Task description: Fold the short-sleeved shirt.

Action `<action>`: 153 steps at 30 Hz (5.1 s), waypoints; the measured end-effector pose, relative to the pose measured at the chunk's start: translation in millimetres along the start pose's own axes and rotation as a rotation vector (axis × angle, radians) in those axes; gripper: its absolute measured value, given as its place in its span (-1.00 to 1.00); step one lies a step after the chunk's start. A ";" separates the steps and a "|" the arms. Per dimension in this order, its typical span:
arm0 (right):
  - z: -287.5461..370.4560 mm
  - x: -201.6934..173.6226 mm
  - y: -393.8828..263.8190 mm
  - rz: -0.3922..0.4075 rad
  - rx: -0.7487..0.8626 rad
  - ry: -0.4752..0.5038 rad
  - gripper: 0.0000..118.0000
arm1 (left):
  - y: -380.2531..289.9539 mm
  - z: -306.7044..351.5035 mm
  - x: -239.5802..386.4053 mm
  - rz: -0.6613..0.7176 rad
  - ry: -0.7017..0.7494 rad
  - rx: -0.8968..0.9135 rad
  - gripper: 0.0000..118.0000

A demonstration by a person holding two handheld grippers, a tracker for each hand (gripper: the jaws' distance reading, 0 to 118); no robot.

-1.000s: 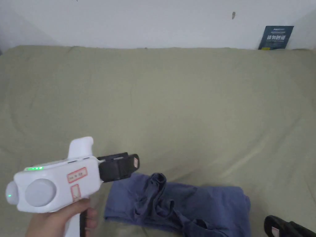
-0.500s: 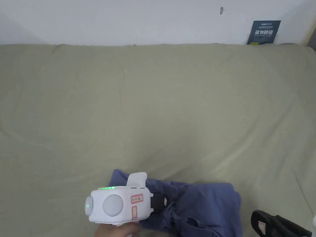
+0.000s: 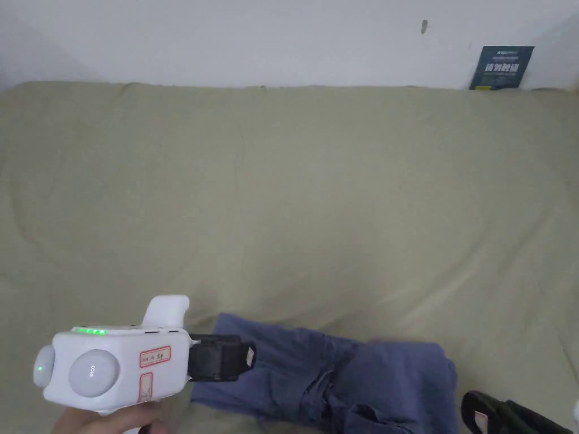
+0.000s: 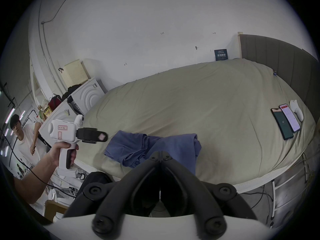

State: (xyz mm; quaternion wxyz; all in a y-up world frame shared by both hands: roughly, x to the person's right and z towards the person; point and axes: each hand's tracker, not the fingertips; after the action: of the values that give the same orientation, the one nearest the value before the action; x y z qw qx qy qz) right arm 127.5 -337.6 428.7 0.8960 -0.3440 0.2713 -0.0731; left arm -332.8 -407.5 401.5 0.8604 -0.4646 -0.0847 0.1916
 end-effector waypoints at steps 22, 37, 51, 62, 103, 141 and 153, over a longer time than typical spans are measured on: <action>-18.6 -8.7 5.6 -0.015 -0.047 -0.028 -1.00 | 10.6 -121.8 -107.7 0.523 -0.518 -0.151 -0.90; -27.2 -14.2 2.1 -0.002 -0.050 0.021 -1.00 | 21.0 46.8 -165.4 0.557 0.016 0.123 -0.89; -21.3 -15.6 -4.2 -0.004 -0.033 0.054 -1.00 | 23.5 -35.6 62.4 0.124 0.263 0.049 -0.88; -8.5 1.3 -10.9 -0.010 -0.014 0.044 -1.00 | 35.5 30.4 72.2 -0.011 0.090 0.226 0.89; -265.6 -11.1 -25.4 -0.353 -0.385 0.450 -1.00 | -17.2 -68.0 -108.8 0.330 -0.541 0.072 1.00; -105.0 1.5 -5.1 -0.286 -0.258 0.299 -1.00 | -29.5 252.8 -411.0 0.525 0.551 0.248 0.80; -52.1 -36.5 53.2 0.018 0.033 0.147 -1.00 | -29.4 278.3 -136.3 0.136 0.576 0.677 -0.80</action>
State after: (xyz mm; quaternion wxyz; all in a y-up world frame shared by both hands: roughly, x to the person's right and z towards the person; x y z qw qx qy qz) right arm 65.8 -316.0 377.6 0.8798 -0.3202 0.3383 -0.0947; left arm -539.8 -264.2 584.6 0.9379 -0.1960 0.2563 0.1275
